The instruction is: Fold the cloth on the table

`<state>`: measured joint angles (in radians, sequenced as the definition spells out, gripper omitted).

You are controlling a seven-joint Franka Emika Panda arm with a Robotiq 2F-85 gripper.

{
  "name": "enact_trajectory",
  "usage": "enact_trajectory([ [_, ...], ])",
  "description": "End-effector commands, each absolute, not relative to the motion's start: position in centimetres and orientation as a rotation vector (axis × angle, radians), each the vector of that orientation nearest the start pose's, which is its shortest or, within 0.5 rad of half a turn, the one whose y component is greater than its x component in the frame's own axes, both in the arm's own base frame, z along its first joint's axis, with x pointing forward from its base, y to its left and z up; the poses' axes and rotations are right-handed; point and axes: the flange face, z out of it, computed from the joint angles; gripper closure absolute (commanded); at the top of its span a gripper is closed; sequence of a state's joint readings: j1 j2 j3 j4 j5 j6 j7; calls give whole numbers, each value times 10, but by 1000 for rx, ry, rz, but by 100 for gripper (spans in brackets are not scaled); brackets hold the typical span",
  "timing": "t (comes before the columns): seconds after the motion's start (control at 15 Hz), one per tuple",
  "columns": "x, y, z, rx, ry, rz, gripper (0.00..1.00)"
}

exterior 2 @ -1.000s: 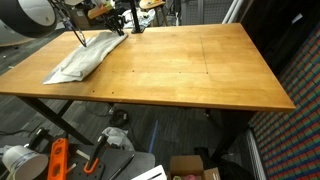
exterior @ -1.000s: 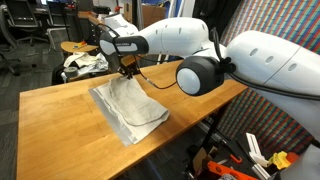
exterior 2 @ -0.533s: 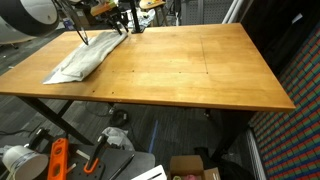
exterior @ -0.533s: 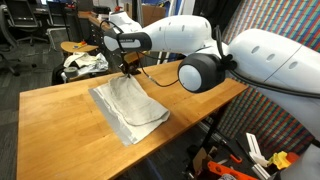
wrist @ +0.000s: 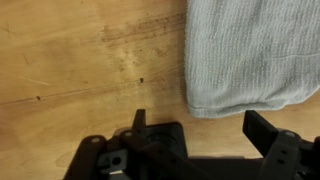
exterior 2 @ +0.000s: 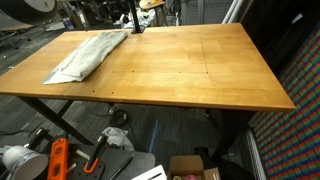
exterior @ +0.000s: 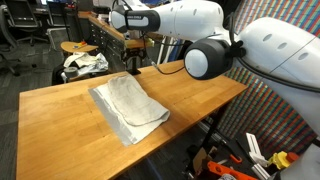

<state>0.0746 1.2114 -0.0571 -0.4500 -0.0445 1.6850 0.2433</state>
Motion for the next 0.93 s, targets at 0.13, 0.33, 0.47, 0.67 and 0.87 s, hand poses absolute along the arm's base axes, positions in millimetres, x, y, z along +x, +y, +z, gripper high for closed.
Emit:
enact_trajectory([
  [0.13, 789, 8, 360, -3076, 728, 69, 0],
  [0.33, 787, -8, 371, -2975, 946, 76, 0],
  [0.47, 790, -9, 360, -3027, 895, 52, 0],
  [0.67, 789, -17, 362, -2998, 972, 59, 0],
  [0.87, 789, -16, 361, -2994, 983, 63, 0],
])
